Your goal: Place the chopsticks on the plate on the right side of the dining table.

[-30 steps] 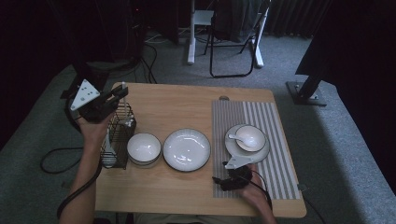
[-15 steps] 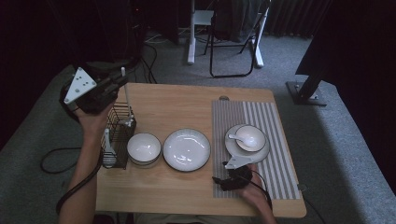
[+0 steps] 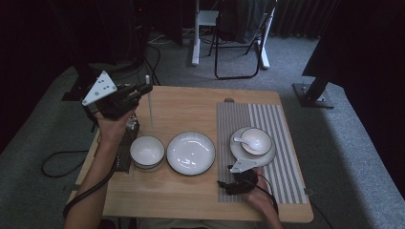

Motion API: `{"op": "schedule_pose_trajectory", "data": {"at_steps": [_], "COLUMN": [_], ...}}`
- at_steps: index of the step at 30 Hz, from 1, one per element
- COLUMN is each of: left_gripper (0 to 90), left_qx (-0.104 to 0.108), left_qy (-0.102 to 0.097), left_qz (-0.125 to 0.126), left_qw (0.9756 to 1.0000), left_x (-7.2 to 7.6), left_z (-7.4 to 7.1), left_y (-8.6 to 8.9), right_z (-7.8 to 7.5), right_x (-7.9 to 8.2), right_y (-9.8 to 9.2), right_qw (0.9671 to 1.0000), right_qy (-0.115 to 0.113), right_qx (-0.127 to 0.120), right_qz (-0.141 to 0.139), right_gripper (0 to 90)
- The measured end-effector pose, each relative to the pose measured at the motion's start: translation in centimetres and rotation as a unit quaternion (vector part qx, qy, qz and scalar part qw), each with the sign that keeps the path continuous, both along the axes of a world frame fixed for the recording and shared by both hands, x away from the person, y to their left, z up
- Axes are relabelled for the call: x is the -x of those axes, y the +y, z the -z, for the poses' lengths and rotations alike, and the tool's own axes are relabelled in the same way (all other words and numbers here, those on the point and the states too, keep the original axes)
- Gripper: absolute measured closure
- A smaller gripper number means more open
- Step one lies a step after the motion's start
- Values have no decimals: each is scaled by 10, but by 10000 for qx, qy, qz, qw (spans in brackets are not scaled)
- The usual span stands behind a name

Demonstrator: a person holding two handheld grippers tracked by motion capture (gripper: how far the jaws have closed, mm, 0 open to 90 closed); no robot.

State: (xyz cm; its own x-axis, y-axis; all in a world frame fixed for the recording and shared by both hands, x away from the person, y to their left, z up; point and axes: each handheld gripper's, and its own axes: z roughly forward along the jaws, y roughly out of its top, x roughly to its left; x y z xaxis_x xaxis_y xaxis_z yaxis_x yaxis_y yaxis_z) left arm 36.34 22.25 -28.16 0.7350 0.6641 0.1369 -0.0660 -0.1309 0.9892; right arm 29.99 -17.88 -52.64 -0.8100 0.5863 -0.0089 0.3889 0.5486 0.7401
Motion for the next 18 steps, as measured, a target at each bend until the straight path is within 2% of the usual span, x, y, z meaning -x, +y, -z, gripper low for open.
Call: {"op": "schedule_pose_trajectory", "data": {"at_steps": [10, 14, 18], "left_gripper": [829, 829, 828], "left_qx": [-15, -149, -131], "left_qy": [201, 189, 191], "left_qz": [382, 404, 509], "left_qw": [9991, 9989, 9984], "left_x": [9, 15, 21], "left_z": [7, 10, 12], "left_y": [-16, -22, -26], "right_z": [0, 0, 0], "right_x": [0, 0, 0], "right_y": [0, 0, 0], "right_qw": [10000, 10000, 10000], "right_qy": [4, 10, 11], "right_qx": [-2, -4, -5], "right_qz": [1, 3, 1], "right_gripper": [248, 248, 248]}}
